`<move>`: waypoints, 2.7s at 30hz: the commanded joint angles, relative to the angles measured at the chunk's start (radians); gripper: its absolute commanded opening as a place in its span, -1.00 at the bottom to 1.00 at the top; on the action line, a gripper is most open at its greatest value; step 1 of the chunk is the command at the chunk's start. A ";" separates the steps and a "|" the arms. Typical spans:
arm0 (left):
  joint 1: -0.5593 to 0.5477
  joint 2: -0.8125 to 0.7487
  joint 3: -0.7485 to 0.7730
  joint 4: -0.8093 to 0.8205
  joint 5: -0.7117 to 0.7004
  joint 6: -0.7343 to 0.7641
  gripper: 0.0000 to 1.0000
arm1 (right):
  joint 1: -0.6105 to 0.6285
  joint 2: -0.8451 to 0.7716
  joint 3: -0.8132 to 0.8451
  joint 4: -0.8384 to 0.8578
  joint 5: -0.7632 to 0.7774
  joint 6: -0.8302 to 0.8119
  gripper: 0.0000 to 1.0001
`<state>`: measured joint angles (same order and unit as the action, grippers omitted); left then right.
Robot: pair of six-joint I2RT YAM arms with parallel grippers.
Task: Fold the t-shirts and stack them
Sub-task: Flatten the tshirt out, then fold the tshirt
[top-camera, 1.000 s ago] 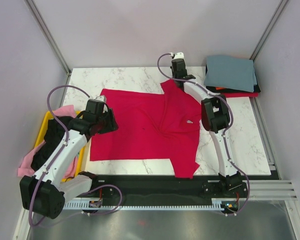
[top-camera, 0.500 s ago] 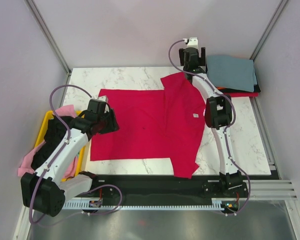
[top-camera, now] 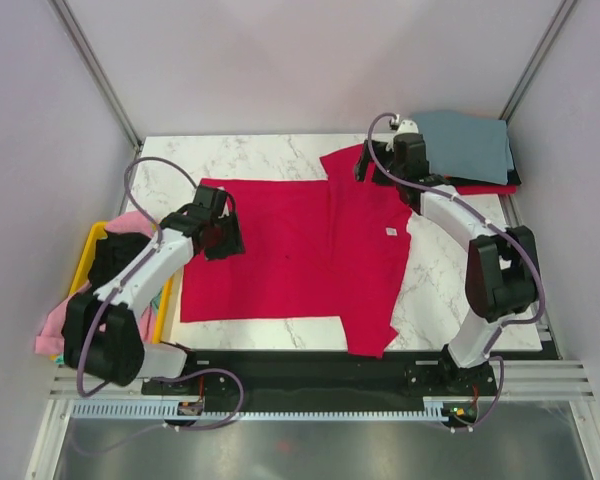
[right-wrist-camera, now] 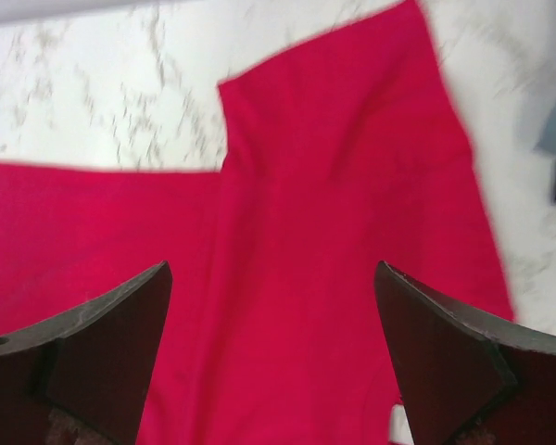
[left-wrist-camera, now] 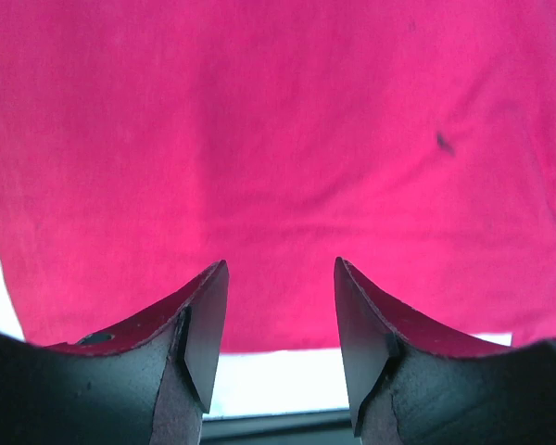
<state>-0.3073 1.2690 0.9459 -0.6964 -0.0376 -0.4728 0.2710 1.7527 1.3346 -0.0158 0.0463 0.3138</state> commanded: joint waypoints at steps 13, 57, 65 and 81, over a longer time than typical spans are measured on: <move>0.117 0.781 0.692 0.049 -0.030 -0.055 0.13 | -0.016 0.435 0.308 -0.314 -0.111 0.082 0.96; 0.140 0.139 0.445 -0.071 0.182 0.111 0.23 | -0.047 -0.589 -0.559 -0.384 0.094 0.352 0.96; 0.131 -0.192 0.122 -0.046 0.234 0.109 0.23 | -0.030 -0.858 -0.853 -0.487 0.047 0.513 0.41; 0.129 -0.347 -0.068 -0.014 0.208 0.131 0.23 | 0.103 -0.664 -0.942 -0.340 0.035 0.573 0.01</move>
<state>-0.1753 0.9569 0.8814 -0.7528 0.1688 -0.3870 0.3634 1.0744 0.4221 -0.3191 0.0704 0.8623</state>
